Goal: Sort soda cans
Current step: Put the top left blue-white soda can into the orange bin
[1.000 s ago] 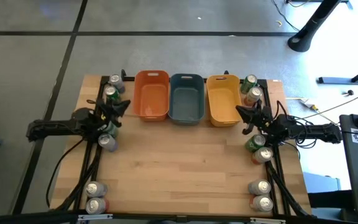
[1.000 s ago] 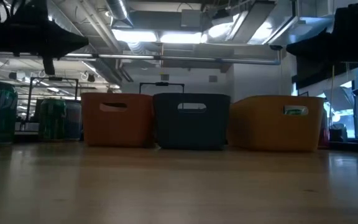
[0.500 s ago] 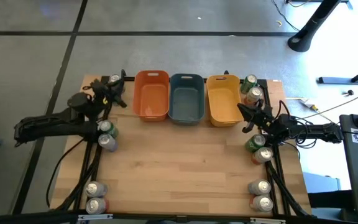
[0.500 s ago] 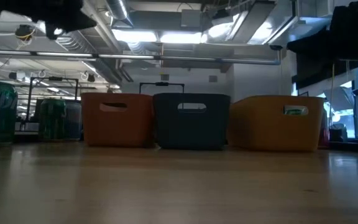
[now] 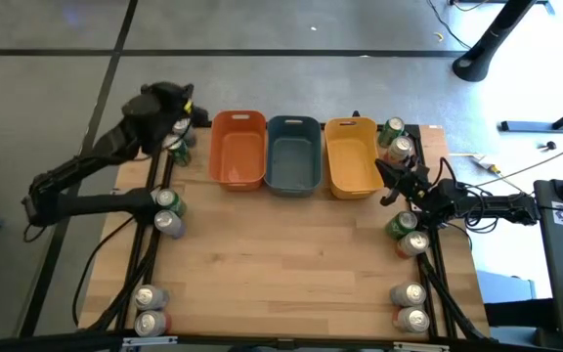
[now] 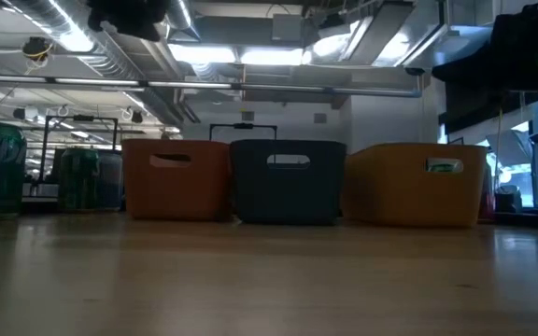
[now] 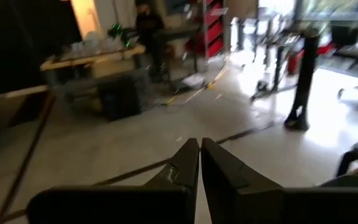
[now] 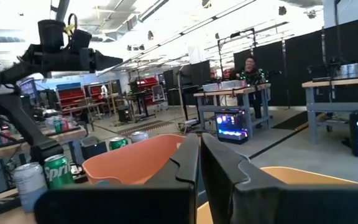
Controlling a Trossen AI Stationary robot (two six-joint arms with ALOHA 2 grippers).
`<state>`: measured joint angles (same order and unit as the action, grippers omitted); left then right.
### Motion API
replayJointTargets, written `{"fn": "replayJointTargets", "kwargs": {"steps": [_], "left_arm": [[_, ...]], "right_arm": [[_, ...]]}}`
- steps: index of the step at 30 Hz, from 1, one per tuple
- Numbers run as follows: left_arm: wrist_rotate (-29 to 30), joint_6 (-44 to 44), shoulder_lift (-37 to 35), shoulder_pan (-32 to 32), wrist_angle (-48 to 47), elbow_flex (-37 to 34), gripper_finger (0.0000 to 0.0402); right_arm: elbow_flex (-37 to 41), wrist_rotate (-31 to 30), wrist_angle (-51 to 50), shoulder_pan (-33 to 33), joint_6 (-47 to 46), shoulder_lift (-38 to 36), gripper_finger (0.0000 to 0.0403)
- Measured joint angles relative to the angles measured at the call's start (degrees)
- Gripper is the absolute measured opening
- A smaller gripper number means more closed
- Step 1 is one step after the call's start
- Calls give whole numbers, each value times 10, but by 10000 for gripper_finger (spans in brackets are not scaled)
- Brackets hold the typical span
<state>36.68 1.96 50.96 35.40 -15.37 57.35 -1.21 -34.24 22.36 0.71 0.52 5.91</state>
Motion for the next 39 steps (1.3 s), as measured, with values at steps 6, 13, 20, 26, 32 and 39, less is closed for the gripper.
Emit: {"fn": "replayJointTargets", "kwargs": {"steps": [6,13,20,26,32,39], "left_arm": [[-78,-30,98,88,-150,128,13],[-95,-39,202,160,-302,241,13],[-95,-33,252,193,-332,246,20],[-95,-28,264,206,-337,247,87],[-131,-37,264,226,-377,247,185],[-204,-63,269,261,-413,247,274]], "right_arm": [[0,-1,-17,0,0,0,19],[0,-13,-30,0,-1,0,19],[0,-13,-32,0,-2,0,19],[0,-13,-33,0,-2,0,19],[0,-13,-34,0,-2,0,19],[0,-14,-40,0,-2,0,19]]}}
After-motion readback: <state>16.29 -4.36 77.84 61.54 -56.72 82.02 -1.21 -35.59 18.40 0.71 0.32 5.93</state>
